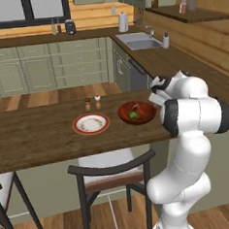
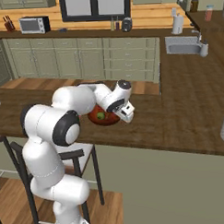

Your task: Pick the chicken drumstick and lime from their plates and place them in the bowl. Then put the bowl in the fridge.

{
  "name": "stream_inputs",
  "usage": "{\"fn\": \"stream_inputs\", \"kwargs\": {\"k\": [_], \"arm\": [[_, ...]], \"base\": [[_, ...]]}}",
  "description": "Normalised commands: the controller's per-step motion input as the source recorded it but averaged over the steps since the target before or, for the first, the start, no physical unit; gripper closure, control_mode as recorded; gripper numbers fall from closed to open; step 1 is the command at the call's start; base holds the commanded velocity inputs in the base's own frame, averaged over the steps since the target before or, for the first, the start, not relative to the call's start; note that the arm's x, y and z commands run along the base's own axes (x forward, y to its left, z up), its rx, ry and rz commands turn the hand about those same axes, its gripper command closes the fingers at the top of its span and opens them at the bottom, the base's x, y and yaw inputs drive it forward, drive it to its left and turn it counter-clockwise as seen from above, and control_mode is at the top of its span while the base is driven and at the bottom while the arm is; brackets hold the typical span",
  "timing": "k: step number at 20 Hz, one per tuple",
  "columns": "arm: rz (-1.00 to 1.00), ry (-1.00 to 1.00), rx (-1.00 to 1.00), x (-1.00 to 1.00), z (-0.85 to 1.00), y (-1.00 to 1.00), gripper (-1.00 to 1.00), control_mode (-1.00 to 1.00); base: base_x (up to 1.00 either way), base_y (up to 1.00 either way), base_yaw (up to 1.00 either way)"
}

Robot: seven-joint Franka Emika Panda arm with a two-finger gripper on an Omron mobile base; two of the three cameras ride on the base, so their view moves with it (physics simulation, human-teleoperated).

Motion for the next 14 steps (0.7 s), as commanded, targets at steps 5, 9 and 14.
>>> {"fn": "stream_inputs", "kwargs": {"k": [5, 9, 14], "arm": [[-0.14, -0.16, 0.31, 0.26, -0.31, -0.28, -1.00, -1.00], [-0.03, -0.07, 0.06, 0.36, -0.27, 0.13, -1.00, -1.00], [-0.01, 0.04, 0.00, 0.44, -0.16, 0.28, -1.00, -1.00]], "base": [[0.00, 0.00, 0.00], [0.00, 0.00, 0.00], [0.00, 0.00, 0.00]]}}
